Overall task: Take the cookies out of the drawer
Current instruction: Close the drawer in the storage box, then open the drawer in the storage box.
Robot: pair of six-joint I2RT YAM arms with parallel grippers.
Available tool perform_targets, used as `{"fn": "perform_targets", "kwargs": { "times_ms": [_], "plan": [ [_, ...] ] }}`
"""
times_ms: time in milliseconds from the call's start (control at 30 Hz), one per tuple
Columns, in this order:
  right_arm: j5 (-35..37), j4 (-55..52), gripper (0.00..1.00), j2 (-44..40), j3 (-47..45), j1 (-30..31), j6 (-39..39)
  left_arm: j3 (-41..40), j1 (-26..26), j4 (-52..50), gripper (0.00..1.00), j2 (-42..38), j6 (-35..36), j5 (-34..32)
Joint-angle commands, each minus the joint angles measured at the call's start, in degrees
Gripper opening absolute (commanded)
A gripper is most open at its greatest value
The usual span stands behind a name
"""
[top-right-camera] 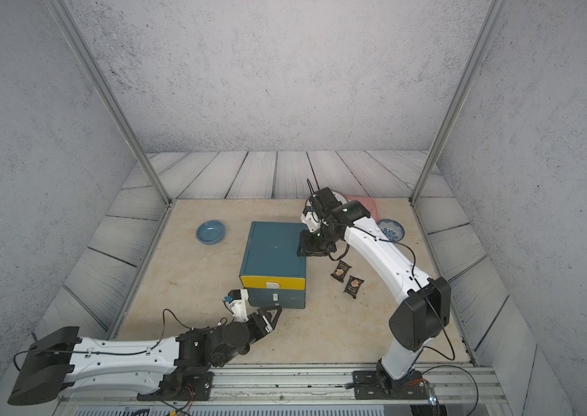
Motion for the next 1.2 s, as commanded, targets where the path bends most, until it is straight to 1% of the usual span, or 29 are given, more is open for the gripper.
{"fn": "perform_targets", "kwargs": {
  "times_ms": [0, 167, 267, 467, 600, 700, 833, 933, 1033, 1100, 1167],
  "plan": [
    [1.73, -5.29, 0.36, 4.25, -3.73, 1.19, -1.94, -1.90, -0.23, 8.37, 0.64, 1.49, -2.70, -4.11],
    [1.81, -4.81, 0.36, 3.96, -4.50, 1.23, -1.66, -2.68, -0.23, 8.01, 0.63, 2.14, -4.67, -8.64],
    [1.75, -4.64, 0.36, 3.97, -4.63, 1.26, -1.60, -3.83, -0.24, 10.14, 0.62, 2.91, -5.83, -10.43],
    [1.57, -4.33, 0.36, 4.38, -4.68, 1.17, -1.44, -3.69, -0.15, 12.35, 0.60, 6.40, -7.81, -10.88],
    [1.42, -4.19, 0.36, 4.33, -4.97, 1.21, -1.40, -3.09, -0.06, 14.80, 0.60, 8.46, -6.90, -12.15],
    [1.54, -4.19, 0.35, 4.23, -5.30, 1.22, -1.48, -1.71, 0.77, 13.29, 0.59, 9.35, -6.44, -11.77],
    [1.21, -4.02, 0.35, 4.37, -5.40, 1.19, -1.61, -1.10, 2.75, 15.67, 0.57, 11.24, -4.75, -10.40],
    [0.97, -4.02, 0.35, 4.58, -5.49, 1.21, -1.75, 0.57, 4.54, 15.58, 0.57, 12.73, -3.38, -8.20],
    [1.05, -4.20, 0.35, 4.93, -5.51, 1.21, -2.01, 1.52, 5.57, 17.17, 0.52, 15.13, -2.77, -6.38],
    [0.98, -4.30, 0.35, 5.06, -5.42, 1.29, -2.18, 1.79, 5.66, 17.50, 0.51, 16.37, -3.40, -6.10],
    [1.00, -4.28, 0.35, 5.20, -5.36, 1.21, -2.25, 1.66, 5.75, 18.23, 0.45, 17.15, -3.76, -5.93]
  ]
}}
